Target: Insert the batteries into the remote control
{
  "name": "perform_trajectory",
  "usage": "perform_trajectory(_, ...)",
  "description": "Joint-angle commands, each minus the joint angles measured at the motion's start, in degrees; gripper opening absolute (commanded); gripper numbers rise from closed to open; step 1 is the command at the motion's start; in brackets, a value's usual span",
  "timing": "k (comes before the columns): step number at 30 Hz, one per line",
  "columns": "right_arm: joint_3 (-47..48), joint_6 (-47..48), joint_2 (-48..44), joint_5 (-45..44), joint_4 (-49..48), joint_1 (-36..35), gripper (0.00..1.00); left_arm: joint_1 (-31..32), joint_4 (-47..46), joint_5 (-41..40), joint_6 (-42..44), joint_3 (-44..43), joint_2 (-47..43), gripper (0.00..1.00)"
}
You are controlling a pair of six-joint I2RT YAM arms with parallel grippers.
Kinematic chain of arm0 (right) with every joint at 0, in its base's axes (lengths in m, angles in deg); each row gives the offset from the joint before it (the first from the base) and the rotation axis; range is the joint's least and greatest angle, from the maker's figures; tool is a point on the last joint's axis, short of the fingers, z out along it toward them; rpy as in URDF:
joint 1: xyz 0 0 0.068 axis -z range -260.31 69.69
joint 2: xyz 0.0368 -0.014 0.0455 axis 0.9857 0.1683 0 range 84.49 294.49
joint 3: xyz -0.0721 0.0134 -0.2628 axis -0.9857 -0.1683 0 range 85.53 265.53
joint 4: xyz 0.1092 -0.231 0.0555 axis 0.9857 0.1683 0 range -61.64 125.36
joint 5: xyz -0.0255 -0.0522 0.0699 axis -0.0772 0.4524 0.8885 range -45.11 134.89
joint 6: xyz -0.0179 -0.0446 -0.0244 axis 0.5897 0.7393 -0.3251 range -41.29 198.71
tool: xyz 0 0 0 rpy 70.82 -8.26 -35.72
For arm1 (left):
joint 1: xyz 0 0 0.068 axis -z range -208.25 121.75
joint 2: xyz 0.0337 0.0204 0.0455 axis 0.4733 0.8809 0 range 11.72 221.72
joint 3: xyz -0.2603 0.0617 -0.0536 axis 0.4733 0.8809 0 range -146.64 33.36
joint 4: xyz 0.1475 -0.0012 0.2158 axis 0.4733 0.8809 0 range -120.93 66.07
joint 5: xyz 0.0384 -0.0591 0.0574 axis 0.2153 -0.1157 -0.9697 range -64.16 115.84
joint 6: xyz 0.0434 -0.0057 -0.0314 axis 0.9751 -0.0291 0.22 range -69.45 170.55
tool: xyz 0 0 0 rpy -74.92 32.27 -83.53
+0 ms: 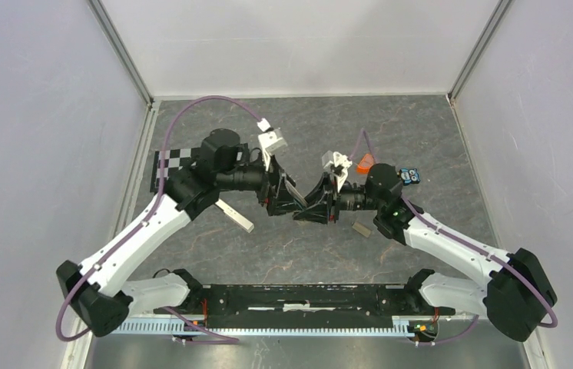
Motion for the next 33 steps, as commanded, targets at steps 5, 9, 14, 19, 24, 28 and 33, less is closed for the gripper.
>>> perform_trajectory(5,0.03,-25.35,-2.41,-5.65,-24.17,0.03,0.07,-0.3,-27.34,-9.22,-25.51,7.45,-8.5,1.0)
perform_trajectory(9,2.15,-28.6,-2.85,-7.72,-22.93,-0.02,0.11,-0.4,-34.56,-10.03,-31.07,9.44,-8.84,0.89)
perform_trajectory(14,4.58,-30.41,-1.49,-7.54,-20.6,0.02,0.13,-1.03,-37.67,-10.66,-33.57,9.17,-8.48,0.58)
perform_trajectory(19,5.04,-31.57,-0.73,-7.36,-21.41,0.05,0.17,-2.05,-37.02,-8.05,-33.44,8.0,-7.19,0.12)
perform_trajectory(24,4.58,-30.35,-0.77,-8.65,-21.37,0.13,0.86,-3.42,-34.59,-8.36,-29.0,8.22,-7.73,0.02)
perform_trajectory(28,4.32,-24.12,-3.73,-15.61,-11.31,0.39,0.98,-4.73,-30.64,-10.44,-24.36,7.71,-9.01,0.02)
perform_trajectory(33,5.87,-17.67,-7.02,-29.0,2.83,0.48,0.95,-5.06,-22.72,-15.05,-18.02,6.06,-11.13,0.02)
